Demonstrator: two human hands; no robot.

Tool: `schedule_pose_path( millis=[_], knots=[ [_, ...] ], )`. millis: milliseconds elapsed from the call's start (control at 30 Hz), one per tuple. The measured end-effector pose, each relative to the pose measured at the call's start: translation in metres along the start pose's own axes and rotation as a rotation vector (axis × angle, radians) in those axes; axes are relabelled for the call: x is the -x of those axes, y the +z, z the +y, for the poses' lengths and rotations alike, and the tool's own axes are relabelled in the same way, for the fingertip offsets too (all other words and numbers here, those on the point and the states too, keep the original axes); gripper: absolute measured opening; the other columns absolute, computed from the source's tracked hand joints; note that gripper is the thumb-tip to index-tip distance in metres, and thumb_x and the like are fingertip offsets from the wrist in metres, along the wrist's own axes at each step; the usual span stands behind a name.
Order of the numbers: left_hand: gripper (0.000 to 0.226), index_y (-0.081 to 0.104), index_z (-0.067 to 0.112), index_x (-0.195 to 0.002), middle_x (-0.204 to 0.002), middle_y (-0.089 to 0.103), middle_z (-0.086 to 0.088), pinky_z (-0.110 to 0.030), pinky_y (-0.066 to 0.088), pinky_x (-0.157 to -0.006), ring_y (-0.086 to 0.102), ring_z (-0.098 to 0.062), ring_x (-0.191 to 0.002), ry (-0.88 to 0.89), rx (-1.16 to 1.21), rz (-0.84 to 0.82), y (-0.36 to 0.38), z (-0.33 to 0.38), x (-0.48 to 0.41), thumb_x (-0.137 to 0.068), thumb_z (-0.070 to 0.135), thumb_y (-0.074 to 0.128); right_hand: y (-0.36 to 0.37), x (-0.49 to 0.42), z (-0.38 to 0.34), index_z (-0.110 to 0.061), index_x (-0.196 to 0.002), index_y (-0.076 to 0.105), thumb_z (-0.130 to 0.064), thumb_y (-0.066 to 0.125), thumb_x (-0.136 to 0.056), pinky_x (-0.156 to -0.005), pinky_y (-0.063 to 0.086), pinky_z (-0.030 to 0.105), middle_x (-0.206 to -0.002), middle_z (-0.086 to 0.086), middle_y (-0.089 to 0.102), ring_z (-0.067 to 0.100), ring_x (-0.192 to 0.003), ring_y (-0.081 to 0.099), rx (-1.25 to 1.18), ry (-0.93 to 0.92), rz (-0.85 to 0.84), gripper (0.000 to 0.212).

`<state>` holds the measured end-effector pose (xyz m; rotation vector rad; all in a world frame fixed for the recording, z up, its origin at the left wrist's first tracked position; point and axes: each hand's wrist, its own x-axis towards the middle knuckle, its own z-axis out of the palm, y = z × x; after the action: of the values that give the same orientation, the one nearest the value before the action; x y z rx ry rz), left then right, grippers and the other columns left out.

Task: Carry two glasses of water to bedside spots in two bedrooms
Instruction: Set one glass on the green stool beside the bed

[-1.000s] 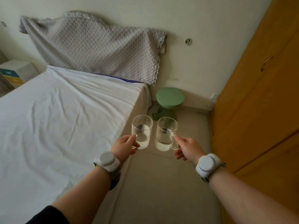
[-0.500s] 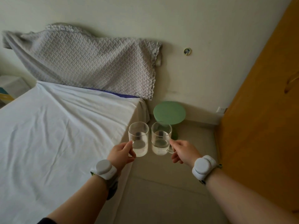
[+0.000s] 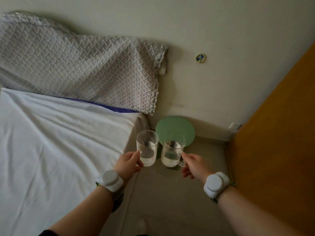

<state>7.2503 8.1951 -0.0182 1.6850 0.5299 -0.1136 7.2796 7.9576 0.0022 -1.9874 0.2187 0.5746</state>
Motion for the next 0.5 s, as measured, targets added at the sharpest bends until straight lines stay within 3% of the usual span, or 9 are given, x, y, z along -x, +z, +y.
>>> schedule_pose_path(
  millis=[100,233,300,367,500],
  knots=[
    [0.034,0.066,0.020,-0.064,-0.066,0.066,-0.004,-0.034,0.057,-0.071,0.063,-0.020,-0.069,0.007,-0.035,-0.026,0.000,0.011,-0.041,-0.089,0.038,0.050,0.001,-0.031,-0.013,-0.022,-0.070,0.055,-0.046,0.042,-0.093,-0.050,0.040,0.026,-0.055,0.000,0.063,0.014,-0.049,0.060,0.002,0.033,0.019,0.036],
    [0.034,0.066,0.020,-0.066,-0.066,0.065,-0.003,-0.029,0.056,-0.063,0.063,-0.019,-0.066,0.021,-0.094,-0.067,0.000,0.026,-0.105,-0.089,0.038,0.049,0.001,-0.081,-0.029,-0.025,-0.083,0.058,-0.047,0.041,-0.094,-0.049,0.041,0.025,-0.061,0.003,0.063,0.016,-0.053,0.060,-0.045,0.072,0.059,0.030],
    [0.035,0.067,0.019,-0.065,-0.066,0.066,-0.004,-0.033,0.056,-0.067,0.063,-0.020,-0.066,0.001,-0.093,-0.070,0.004,0.031,-0.132,-0.089,0.038,0.049,-0.001,-0.105,-0.032,-0.025,-0.089,0.058,-0.045,0.041,-0.095,-0.051,0.042,0.025,-0.064,0.004,0.064,0.017,-0.055,0.061,-0.075,0.077,0.064,0.027],
    [0.036,0.067,0.020,-0.063,-0.065,0.067,-0.004,-0.037,0.057,-0.070,0.064,-0.021,-0.067,-0.033,-0.068,-0.067,0.009,0.035,-0.159,-0.088,0.038,0.050,-0.004,-0.130,-0.033,-0.025,-0.090,0.058,-0.044,0.042,-0.095,-0.051,0.042,0.026,-0.066,0.006,0.064,0.019,-0.057,0.061,-0.112,0.080,0.068,0.026],
    [0.034,0.066,0.019,-0.064,-0.066,0.066,-0.002,-0.029,0.056,-0.065,0.064,-0.017,-0.067,-0.053,-0.074,-0.057,0.024,0.043,-0.204,-0.088,0.037,0.050,-0.013,-0.186,-0.030,-0.026,-0.088,0.058,-0.042,0.041,-0.095,-0.052,0.042,0.026,-0.068,0.006,0.065,0.019,-0.059,0.060,-0.139,0.088,0.055,0.024]
  ],
)
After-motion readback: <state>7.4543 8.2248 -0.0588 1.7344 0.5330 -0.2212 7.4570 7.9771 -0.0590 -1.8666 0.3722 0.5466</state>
